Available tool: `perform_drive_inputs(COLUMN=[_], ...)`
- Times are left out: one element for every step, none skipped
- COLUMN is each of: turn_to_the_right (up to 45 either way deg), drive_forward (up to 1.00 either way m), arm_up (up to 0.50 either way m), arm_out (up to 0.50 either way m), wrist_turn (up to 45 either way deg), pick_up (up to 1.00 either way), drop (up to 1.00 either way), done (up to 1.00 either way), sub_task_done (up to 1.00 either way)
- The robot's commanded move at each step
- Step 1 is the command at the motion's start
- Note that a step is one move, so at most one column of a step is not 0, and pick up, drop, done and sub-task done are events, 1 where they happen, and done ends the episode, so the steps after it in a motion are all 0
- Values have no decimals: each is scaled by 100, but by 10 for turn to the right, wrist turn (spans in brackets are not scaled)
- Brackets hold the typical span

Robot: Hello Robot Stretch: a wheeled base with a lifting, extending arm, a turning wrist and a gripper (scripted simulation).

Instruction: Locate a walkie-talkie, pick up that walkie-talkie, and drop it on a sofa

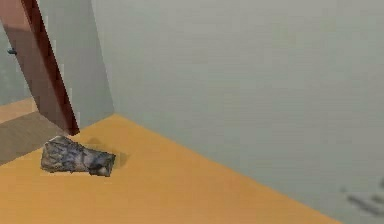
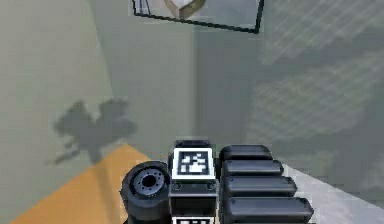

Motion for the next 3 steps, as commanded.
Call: perform_drive_inputs(turn_to_the_right=[-450,-390,0], drive_forward=[0,0,60], arm_up=[0,0,0], arm_out=[0,0,0], wrist_turn=[0,0,0], pick_up=[0,0,0], drop=[0,0,0], done=[0,0,0], sub_task_done=[0,0,0])
